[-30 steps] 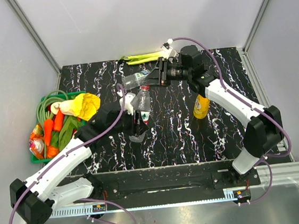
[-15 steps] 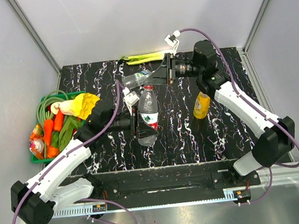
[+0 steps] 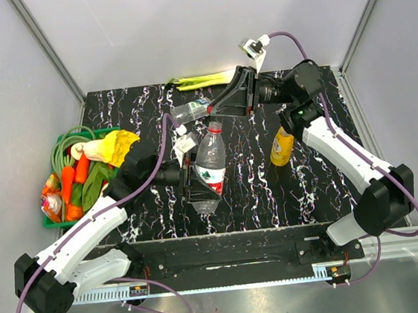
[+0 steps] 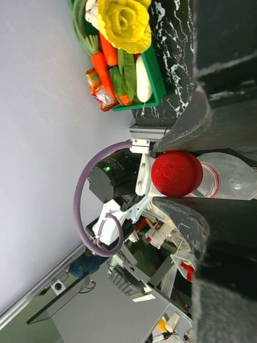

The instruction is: Unscrew the bottle caps

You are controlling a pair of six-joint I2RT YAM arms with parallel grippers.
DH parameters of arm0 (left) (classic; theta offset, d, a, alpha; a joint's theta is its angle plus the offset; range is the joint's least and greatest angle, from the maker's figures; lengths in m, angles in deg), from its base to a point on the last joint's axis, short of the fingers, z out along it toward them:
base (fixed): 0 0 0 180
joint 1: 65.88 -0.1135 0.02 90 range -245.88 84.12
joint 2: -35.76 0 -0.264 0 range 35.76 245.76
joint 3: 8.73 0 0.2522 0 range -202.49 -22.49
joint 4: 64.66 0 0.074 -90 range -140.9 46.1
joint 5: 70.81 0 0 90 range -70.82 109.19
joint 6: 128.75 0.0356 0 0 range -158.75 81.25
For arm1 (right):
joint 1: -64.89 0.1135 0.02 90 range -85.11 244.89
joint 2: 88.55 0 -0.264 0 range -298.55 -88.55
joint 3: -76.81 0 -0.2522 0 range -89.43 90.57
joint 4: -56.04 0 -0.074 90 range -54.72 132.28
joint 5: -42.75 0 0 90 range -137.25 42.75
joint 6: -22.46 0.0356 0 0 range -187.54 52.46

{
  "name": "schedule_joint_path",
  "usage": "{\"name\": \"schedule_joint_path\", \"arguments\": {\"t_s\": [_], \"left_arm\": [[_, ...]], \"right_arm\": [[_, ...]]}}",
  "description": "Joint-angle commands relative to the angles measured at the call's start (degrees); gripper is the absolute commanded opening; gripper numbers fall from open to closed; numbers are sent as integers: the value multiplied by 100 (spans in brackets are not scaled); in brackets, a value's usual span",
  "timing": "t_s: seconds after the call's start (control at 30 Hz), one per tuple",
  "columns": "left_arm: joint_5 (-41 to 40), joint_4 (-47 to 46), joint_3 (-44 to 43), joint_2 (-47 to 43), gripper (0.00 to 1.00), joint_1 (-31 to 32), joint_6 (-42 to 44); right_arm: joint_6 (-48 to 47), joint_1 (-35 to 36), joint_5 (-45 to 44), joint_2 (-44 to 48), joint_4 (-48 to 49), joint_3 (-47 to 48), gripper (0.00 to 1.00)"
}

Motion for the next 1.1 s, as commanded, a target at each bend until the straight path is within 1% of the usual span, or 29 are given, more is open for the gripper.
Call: {"name": "schedule_joint_path", "arguments": {"t_s": [0.0,0.07,0.2,0.27,0.37,0.5,0.6,0.73,0.87,1.0,1.07], "left_arm": [[294,-428,16,-133,19,8,-1],[251,-411,42,-133,20,8,8],[57,-279,113,-2,19,-1,78],[-13,-366,209,77,19,8,9],[-268,-419,341,209,19,8,-18],[-847,-253,420,402,18,-88,96],[-1234,11,403,613,17,-299,166],[-1402,99,359,877,15,-764,131],[-1543,477,184,992,14,-1213,184],[-1727,1082,-158,904,14,-1643,455],[-1867,1408,-308,773,14,-1837,614]], "right_arm": [[464,-99,48,31,862,-13,0],[394,-134,-39,101,784,-48,0],[-413,-178,-381,408,-278,-92,0],[-835,-178,-601,601,-744,-180,0],[-1337,-178,-962,892,-1263,-329,0],[-1891,-178,-1278,1165,-1905,-479,0],[-2164,-178,-1358,1270,-2266,-601,0],[-2252,-178,-1499,1376,-2390,-909,0],[-2244,-178,-1516,1271,-2346,-1146,0],[-2235,-178,-1455,999,-2293,-1226,2],[-2270,-178,-1376,806,-2372,-1156,1]]}}
